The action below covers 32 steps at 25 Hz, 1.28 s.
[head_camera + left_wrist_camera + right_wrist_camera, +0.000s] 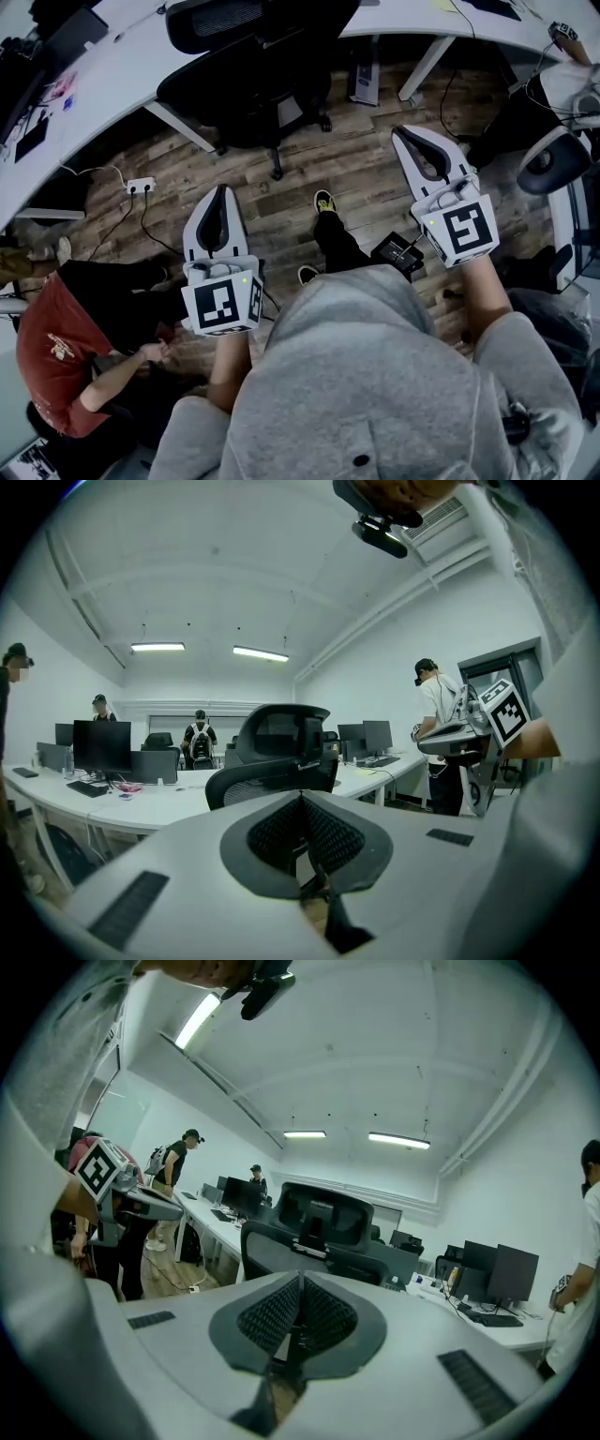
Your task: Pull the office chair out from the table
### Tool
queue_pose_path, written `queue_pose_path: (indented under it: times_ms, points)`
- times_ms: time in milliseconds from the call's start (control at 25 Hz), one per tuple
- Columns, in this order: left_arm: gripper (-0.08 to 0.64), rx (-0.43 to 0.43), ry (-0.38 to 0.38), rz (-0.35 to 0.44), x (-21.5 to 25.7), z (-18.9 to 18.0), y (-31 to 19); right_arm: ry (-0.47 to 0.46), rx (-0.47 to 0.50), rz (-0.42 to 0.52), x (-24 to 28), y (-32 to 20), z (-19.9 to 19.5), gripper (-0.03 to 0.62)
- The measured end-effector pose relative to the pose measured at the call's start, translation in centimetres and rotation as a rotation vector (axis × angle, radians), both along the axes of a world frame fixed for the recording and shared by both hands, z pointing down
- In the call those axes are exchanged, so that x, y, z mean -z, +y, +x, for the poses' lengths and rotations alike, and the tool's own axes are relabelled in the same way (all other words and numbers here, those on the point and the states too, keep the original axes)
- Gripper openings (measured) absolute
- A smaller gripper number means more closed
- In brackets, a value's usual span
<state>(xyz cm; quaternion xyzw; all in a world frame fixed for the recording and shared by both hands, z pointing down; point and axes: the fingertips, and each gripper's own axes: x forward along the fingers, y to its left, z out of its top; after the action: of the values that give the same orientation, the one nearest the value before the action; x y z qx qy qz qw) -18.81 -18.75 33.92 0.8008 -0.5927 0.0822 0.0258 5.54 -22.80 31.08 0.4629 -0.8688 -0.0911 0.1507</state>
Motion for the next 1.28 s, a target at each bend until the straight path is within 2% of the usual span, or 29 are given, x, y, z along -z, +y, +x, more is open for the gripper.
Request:
queue_pose_path:
  times_ms: [200,600,680,1000,1280]
  points:
    - [0.012,0.010,-0.008,-0.031,-0.5,0.5,-3.0,0.045,-0.020,0.003,0.4,-4.5,3.6,0.035]
    - [0.012,0.013,-0.029,-0.056,-1.0,1.7,-12.4,0.143,-0.052,0.115,5.2,-16.0,9.6,0.035]
    - [0.012,0.014,-0.038,-0.060,-1.1,2.0,-14.2,0.122,-0.051,0.126,5.9,-18.1,10.1,0.035]
    - [0.012,0.038,-0.066,-0.057,-0.7,1.8,-18.3,0.012,0.003,0.105,4.6,-22.7,7.8,0.035]
    - [0.013,0.059,-0.099,-0.050,-0.1,-0.3,-19.4,0.005,0.057,0.098,3.8,-24.3,5.1,0.035]
